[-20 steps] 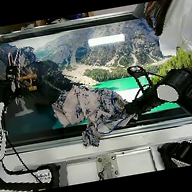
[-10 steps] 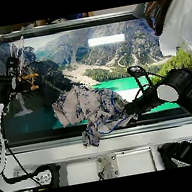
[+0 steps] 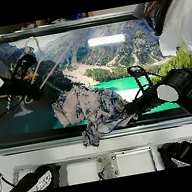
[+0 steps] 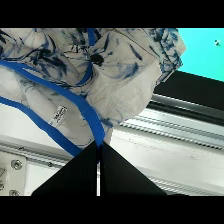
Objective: Fold the clothes and pants, and hang the long-sleeved shirts on hangers.
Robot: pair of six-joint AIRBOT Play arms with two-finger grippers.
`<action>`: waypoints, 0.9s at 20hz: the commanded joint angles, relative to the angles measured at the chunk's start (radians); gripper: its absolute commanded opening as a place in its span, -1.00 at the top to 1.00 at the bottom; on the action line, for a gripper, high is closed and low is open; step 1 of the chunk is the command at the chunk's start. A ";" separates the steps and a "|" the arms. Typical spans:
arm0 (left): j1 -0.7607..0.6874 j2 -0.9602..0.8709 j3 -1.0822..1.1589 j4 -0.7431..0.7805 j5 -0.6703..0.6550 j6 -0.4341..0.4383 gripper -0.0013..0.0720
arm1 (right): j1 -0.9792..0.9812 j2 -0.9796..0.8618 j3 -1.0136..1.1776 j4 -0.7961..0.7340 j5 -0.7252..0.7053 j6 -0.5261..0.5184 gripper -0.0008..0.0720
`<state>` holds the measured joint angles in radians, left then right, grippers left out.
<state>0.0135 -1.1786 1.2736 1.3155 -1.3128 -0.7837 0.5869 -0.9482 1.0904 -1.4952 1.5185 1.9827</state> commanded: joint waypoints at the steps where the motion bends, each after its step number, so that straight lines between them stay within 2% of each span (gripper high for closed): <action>1: 0.040 0.042 0.001 -0.296 -0.214 0.228 0.92 | 0.001 0.000 0.000 0.000 0.000 0.000 0.94; 5: 0.051 0.041 0.001 -0.299 -0.170 0.227 0.92 | 0.001 0.000 0.000 0.000 0.000 0.000 0.94; 10: 0.006 0.041 0.001 -0.298 -0.183 0.232 0.92 | 0.001 0.000 0.000 0.000 0.000 0.000 0.94; 12: -0.008 0.041 0.001 -0.298 -0.200 0.292 0.92 | 0.001 0.000 0.000 0.000 0.000 0.000 0.94; 18: -0.019 0.041 0.001 -0.296 -0.383 0.564 0.92 | 0.001 0.000 0.000 0.000 0.000 0.000 0.94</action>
<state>-0.0025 -1.1381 1.2736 1.0203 -1.6001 -0.3660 0.5869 -0.9482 1.0904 -1.4952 1.5185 1.9827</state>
